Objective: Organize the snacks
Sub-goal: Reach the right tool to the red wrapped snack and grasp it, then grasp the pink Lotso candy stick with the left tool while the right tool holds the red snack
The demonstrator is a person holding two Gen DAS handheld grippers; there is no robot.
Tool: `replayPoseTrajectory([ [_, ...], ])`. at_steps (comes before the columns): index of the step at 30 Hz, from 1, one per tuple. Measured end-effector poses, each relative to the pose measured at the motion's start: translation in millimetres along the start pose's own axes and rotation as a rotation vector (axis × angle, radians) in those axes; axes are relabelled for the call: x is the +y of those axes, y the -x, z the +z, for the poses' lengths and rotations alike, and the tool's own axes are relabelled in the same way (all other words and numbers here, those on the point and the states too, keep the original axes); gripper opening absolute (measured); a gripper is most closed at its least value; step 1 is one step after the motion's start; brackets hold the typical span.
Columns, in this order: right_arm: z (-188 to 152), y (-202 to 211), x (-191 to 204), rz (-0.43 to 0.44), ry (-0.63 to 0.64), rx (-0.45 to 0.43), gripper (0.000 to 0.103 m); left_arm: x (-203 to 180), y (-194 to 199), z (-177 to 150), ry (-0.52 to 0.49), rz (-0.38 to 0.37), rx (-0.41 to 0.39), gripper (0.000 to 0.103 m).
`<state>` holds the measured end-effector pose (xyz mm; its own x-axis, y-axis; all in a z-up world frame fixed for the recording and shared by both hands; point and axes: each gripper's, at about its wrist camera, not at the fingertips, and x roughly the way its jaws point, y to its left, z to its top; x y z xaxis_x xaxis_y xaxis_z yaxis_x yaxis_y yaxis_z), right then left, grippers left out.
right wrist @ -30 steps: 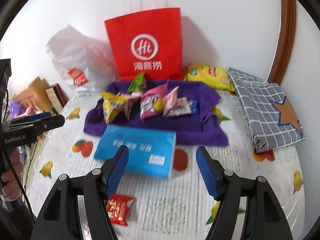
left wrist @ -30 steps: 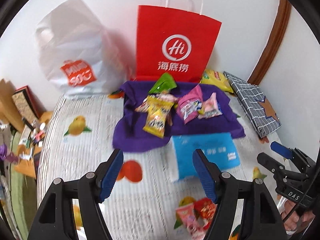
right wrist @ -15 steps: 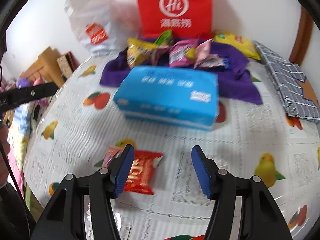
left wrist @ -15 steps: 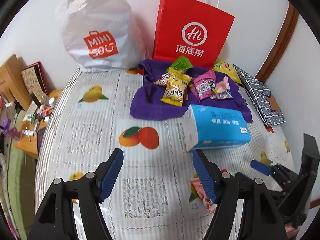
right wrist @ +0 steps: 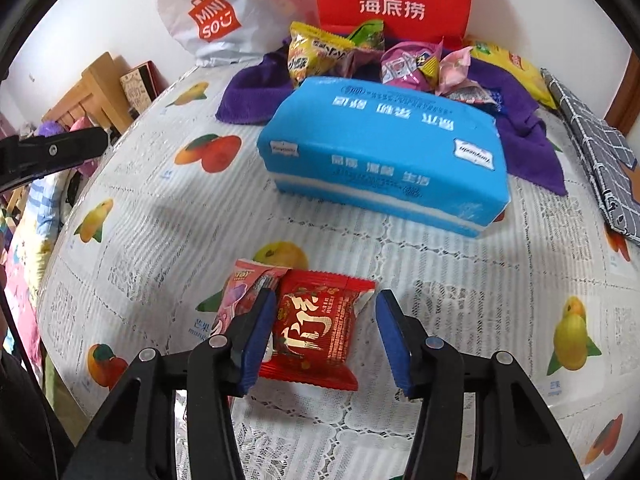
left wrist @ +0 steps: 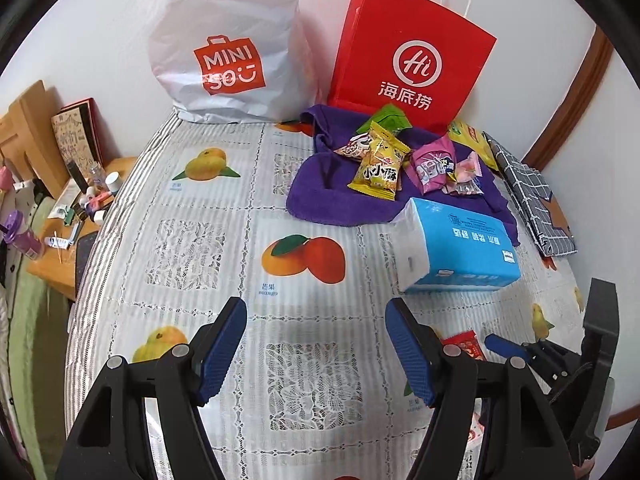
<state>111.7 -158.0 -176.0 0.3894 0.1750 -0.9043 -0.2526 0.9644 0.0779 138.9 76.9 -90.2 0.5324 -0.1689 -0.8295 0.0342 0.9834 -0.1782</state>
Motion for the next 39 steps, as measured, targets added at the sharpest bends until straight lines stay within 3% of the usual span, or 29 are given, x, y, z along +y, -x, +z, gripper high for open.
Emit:
replayPoseTrajectory([
  [6,-4,-14,0,-0.012,0.01,0.038,0.05,-7,-4,-4,-0.016,-0.002,0.013,0.07],
  [7,-5,-14,0,-0.019,0.013,0.028,0.043,-9,-6,-6,-0.02,-0.001,0.017,0.07],
  [13,-6,10,-18,-0.013,-0.016,-0.054,0.043,-22,-14,-14,-0.044,0.011,0.046,0.07],
  [20,-9,38,-61,-0.085,-0.088,-0.144,0.043,-48,-26,-30,-0.074,-0.013,0.099,0.07],
  [23,-15,48,-81,-0.122,-0.112,-0.17,0.043,-63,-33,-40,-0.095,-0.026,0.129,0.07],
  [28,-26,56,-106,-0.105,-0.157,-0.184,0.043,-86,-46,-55,-0.102,-0.085,0.198,0.07],
  [35,-37,59,-115,-0.082,-0.165,-0.194,0.043,-112,-60,-69,-0.152,-0.052,0.246,0.068],
  [39,-40,56,-115,-0.06,-0.164,-0.193,0.043,-120,-66,-72,-0.178,0.003,0.243,0.058],
])
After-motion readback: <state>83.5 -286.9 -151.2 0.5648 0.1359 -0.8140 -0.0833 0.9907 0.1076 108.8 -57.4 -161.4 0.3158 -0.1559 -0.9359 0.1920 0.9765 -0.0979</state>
